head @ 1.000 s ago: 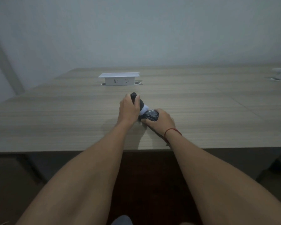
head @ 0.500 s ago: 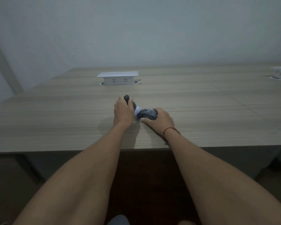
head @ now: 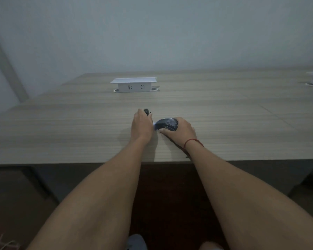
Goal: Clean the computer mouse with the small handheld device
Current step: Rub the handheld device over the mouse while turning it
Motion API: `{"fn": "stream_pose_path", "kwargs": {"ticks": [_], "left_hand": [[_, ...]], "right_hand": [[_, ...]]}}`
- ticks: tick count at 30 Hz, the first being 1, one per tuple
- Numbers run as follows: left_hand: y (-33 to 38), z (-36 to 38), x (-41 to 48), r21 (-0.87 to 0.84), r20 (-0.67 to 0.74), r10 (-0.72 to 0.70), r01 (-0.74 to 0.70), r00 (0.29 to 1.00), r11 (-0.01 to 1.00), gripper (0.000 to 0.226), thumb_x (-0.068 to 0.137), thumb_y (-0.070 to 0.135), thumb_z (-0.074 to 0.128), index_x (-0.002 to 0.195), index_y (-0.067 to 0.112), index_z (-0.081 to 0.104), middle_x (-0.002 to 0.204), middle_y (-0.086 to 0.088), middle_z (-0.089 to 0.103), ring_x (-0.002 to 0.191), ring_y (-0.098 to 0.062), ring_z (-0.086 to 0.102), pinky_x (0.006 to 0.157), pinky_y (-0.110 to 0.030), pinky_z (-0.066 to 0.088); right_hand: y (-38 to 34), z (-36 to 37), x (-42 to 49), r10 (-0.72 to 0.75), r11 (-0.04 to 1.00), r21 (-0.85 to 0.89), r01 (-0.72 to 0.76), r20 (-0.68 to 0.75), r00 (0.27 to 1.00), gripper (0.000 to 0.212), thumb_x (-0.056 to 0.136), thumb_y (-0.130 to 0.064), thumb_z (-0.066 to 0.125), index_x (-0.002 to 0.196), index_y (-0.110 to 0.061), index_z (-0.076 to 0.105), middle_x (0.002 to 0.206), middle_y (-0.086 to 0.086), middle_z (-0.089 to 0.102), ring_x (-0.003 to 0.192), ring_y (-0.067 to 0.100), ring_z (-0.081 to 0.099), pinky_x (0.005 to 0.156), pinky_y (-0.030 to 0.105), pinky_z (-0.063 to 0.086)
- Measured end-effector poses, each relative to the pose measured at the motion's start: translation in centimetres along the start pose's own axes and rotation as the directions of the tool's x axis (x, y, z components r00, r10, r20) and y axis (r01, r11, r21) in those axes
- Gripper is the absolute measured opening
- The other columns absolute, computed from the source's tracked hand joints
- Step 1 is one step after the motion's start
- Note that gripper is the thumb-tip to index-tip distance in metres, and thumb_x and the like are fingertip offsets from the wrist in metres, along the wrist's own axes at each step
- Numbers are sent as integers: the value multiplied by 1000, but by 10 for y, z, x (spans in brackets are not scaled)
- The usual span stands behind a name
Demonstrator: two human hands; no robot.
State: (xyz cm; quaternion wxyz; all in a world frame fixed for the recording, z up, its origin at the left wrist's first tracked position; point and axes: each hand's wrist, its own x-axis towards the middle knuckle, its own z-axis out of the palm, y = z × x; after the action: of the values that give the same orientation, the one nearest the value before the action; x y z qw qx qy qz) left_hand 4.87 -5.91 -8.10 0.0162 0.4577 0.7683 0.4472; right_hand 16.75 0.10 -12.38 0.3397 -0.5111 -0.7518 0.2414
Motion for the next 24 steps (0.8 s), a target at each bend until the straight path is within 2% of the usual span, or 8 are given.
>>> {"fn": "stream_pose_path", "kwargs": {"ticks": [3,6,9,11,15,18,21,24], "left_hand": [[-1,-5,-2,-18,4,20,-20,1000,1000,31,101,27,43,111,-1,51,112,-17,56,91,-23,49,75,-32,39],[14,-9,5,-159,-43,62,-68,997,985,31,100,28,45,107,-1,53,110,-18,58,101,-30,55,84,-37,46],[34,-8,9,-258,-74,123,-138,990,956,31,99,29,47,106,0,56,107,-17,60,100,-29,57,88,-42,49],[38,0,6,-230,-22,162,-163,987,960,30,98,28,48,106,-1,56,106,-17,60,99,-28,57,86,-40,49],[25,14,-2,-166,-18,81,-83,997,983,30,99,26,48,105,-3,54,109,-20,59,101,-33,56,83,-38,46],[23,12,-1,-125,-36,40,-45,999,991,29,100,25,47,108,-3,53,111,-19,58,102,-29,55,78,-32,39],[15,8,1,-86,-43,14,-18,999,996,31,100,24,46,110,-5,53,116,-21,57,109,-33,53,82,-34,39],[2,5,2,-57,-18,-9,8,1000,998,32,100,24,46,110,-5,53,117,-23,56,110,-35,53,85,-37,41]], "right_hand": [[-1,1,0,8,1000,7,-8,8,1000,58,66,-55,77,112,-24,60,101,-5,66,92,18,63,84,40,56],[-2,1,-1,15,1000,5,-15,6,1000,57,64,-57,76,109,-26,59,96,-6,65,89,17,62,82,40,56],[-3,3,-2,22,1000,11,-22,-12,1000,58,59,-67,70,99,-27,59,93,-5,63,87,17,60,80,41,55],[-4,4,-2,18,1000,8,-18,-24,1000,64,54,-74,61,96,-26,58,95,-2,62,90,20,59,80,42,55],[-3,-1,0,22,1000,21,-22,-37,999,52,64,-54,77,99,-19,59,99,1,60,94,22,57,82,43,54],[-4,-1,0,43,998,53,-41,-39,998,58,55,-57,78,97,-21,59,96,0,62,92,21,60,80,42,56],[-1,3,1,60,995,86,-56,-45,997,74,41,-67,71,101,-26,59,98,-3,62,89,18,61,79,40,57],[-1,0,0,61,993,104,-56,-38,997,68,49,-58,83,104,-25,59,101,-2,63,90,17,62,79,39,57]]}}
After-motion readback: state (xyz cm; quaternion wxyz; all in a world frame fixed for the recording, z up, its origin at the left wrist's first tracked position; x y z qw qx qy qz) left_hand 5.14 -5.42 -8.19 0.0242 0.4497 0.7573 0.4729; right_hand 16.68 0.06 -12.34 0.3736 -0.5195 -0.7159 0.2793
